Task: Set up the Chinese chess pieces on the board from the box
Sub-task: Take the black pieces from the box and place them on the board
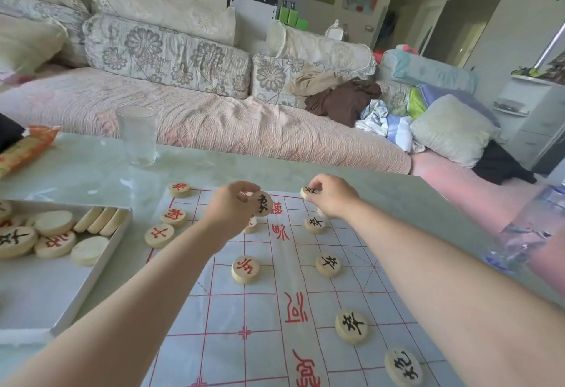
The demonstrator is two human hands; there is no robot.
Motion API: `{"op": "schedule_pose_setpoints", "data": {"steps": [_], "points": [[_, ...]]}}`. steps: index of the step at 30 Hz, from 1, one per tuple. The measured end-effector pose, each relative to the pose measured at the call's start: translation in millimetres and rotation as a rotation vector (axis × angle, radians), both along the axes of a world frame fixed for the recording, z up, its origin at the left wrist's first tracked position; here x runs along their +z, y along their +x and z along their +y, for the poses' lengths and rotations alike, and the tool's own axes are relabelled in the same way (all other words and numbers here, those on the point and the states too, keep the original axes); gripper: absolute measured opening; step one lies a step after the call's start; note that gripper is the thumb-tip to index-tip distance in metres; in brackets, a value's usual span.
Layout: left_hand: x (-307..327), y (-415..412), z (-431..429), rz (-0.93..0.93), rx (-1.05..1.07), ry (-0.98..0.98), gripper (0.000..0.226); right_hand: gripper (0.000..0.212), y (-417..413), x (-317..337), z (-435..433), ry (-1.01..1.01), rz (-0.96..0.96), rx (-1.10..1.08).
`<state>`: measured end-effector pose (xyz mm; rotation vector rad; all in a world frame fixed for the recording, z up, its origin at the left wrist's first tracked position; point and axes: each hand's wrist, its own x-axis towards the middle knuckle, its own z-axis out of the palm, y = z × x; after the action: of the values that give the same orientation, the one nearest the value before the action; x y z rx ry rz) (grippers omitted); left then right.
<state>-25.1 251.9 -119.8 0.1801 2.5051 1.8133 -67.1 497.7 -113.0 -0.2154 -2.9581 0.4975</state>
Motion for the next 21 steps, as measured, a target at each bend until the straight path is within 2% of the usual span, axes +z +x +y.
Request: {"op": "schedule_pose_setpoints", "data": {"steps": [8, 11, 16, 19, 21], "points": [[-21, -12, -1, -0.032, -0.017, -0.026, 0.021, 0.029, -29, -21, -1, 0.08, -0.044, -0.004], [-19, -12, -2, -0.048, -0.016, -0.002, 0.022, 0.023, -27, -14, -4, 0.097, -0.053, 0.011], [-10, -2, 7, -0.06, -0.014, 0.065, 0.02, 0.007, -6, 6, -18, -0.153, 0.091, 0.087], [-6, 10, 15, -0.054, -0.018, 0.061, 0.018, 0.01, 28, 19, -40, -0.414, 0.031, 0.167], [-1, 20, 20, -0.035, -0.026, 0.039, 0.016, 0.012, 55, 23, -50, -0.493, -0.028, 0.205]]}}
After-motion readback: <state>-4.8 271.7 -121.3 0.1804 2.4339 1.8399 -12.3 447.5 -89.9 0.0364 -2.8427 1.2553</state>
